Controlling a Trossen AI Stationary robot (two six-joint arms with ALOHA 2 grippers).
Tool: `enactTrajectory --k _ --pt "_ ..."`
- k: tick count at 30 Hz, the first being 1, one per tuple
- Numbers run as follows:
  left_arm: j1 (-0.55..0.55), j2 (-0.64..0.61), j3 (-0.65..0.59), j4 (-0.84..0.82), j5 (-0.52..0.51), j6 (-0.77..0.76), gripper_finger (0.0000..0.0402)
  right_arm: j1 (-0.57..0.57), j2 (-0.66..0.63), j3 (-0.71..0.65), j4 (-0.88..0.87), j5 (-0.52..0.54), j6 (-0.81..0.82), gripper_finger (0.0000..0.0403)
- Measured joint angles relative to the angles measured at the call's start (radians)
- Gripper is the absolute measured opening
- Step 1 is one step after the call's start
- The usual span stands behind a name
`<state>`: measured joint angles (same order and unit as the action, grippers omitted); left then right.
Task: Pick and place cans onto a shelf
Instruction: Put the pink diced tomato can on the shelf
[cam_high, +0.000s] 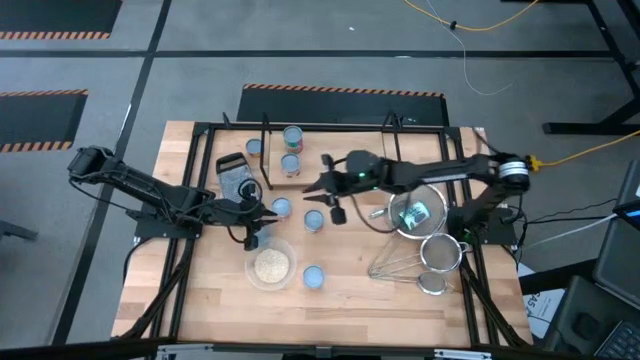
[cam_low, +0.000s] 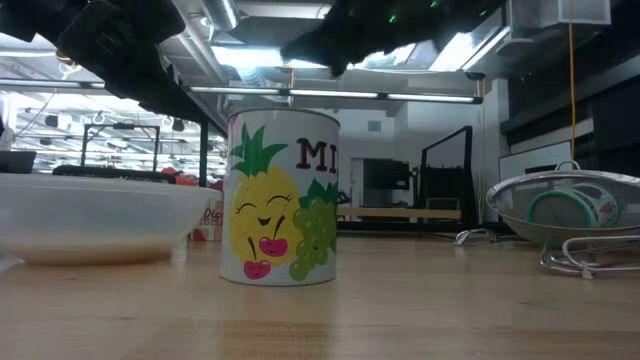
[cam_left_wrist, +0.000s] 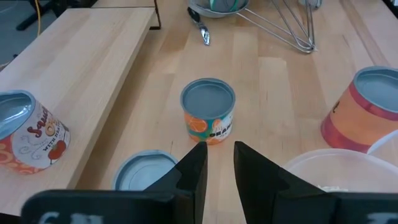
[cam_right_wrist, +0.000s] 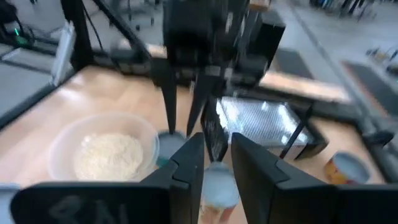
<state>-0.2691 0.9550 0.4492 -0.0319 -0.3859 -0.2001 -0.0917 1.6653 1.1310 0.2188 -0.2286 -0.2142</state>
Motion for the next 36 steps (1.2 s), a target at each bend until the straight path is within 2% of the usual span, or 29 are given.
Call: enactTrajectory --k 3,9,16,21,32,36 --pt "0.0 0.0 0.0 -0.001 0.0 0.0 0.0075 0.0 0.087 0.051 -0.009 -0.01 0.0 0.0086" --pt "0.0 0.0 0.0 -0.001 0.0 0.0 0.0071 0.001 0.248 0.182 -0.045 -0.15 0.0 0.0086" --pt "0.0 0.0 0.0 -0.001 0.001 0.0 0.0074 -0.002 0.369 0.296 -0.136 -0.163 -0.008 0.0086" --pt "0.0 0.0 0.0 -0.001 0.001 0.0 0.0072 -0.008 0.406 0.307 -0.136 -0.158 -0.06 0.0086" --pt "0.0 0.0 0.0 -0.001 0.001 0.0 0.0072 -0.021 0.425 0.307 -0.147 -0.158 -0.057 0.0087" --pt "0.0 0.0 0.0 -0.001 0.001 0.0 0.0075 -0.021 0.424 0.307 -0.15 -0.158 -0.04 0.0112"
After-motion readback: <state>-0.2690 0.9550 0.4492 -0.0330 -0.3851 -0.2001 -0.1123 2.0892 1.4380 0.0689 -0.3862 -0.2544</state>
